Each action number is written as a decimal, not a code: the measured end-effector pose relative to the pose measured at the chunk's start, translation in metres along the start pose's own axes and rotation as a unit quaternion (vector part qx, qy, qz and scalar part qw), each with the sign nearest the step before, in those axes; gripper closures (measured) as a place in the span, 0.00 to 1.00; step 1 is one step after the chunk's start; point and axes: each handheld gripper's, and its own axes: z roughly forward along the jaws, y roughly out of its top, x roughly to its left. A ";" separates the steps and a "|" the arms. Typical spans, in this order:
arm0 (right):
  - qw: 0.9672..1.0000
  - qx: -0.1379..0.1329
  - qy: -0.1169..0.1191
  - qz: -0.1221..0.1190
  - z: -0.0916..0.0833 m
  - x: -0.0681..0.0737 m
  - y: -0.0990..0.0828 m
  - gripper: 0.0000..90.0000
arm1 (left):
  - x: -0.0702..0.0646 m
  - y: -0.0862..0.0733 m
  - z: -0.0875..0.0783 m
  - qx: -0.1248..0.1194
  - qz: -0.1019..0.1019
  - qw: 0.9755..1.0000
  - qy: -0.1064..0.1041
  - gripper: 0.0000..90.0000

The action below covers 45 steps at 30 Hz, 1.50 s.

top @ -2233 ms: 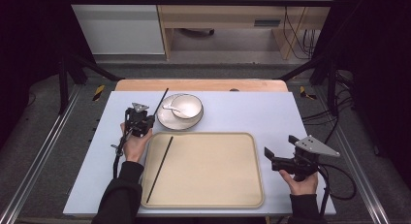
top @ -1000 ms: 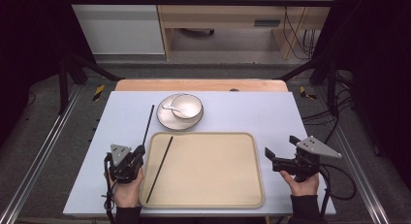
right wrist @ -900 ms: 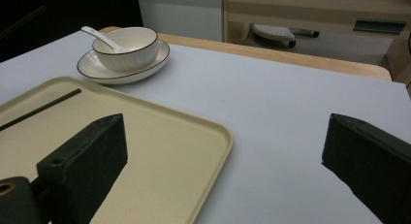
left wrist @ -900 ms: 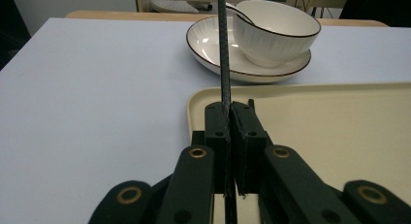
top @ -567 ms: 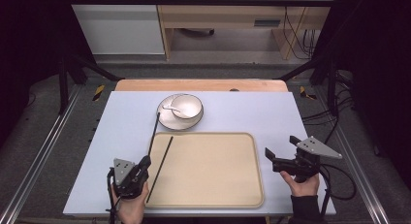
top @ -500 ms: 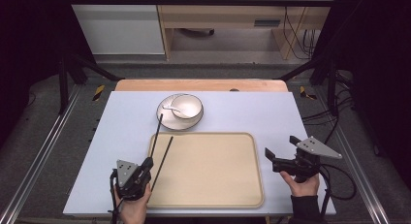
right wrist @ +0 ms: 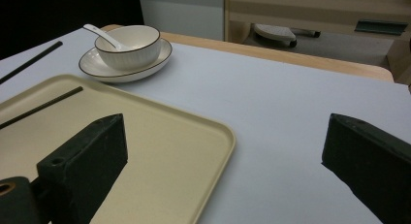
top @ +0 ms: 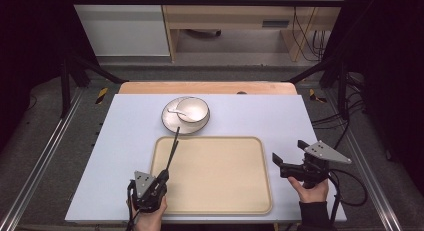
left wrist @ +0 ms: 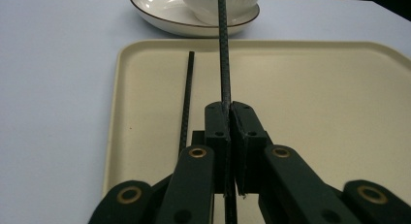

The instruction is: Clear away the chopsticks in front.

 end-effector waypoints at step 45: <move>1.000 0.003 -0.002 0.002 0.001 -0.002 -0.001 0.03 | -0.008 -0.010 0.022 0.095 0.034 0.995 0.002 0.90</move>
